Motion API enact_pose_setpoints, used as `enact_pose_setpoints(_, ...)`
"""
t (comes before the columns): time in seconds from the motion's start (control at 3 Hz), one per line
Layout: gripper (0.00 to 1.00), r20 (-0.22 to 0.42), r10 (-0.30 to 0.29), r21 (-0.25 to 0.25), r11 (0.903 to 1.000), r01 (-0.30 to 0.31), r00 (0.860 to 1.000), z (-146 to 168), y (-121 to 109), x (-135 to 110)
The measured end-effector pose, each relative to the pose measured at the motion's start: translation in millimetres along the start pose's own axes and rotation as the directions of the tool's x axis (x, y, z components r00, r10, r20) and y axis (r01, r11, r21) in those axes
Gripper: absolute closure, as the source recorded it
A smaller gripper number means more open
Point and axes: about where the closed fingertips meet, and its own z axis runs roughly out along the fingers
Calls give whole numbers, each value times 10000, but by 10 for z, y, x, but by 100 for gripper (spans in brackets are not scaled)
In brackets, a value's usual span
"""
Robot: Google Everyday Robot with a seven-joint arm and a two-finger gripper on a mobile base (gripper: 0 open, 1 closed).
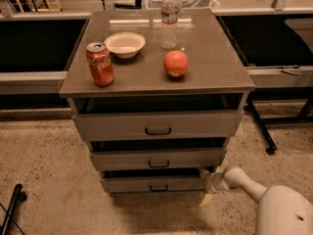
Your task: Open bottom drawer
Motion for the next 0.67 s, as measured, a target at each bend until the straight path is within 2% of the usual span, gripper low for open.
enact_pose_setpoints(0.33, 18, 0, 0, 0, 10000, 0, 10000, 0, 0, 0)
enact_pose_setpoints(0.67, 42, 1, 0, -1, 10000, 0, 10000, 1, 0, 0)
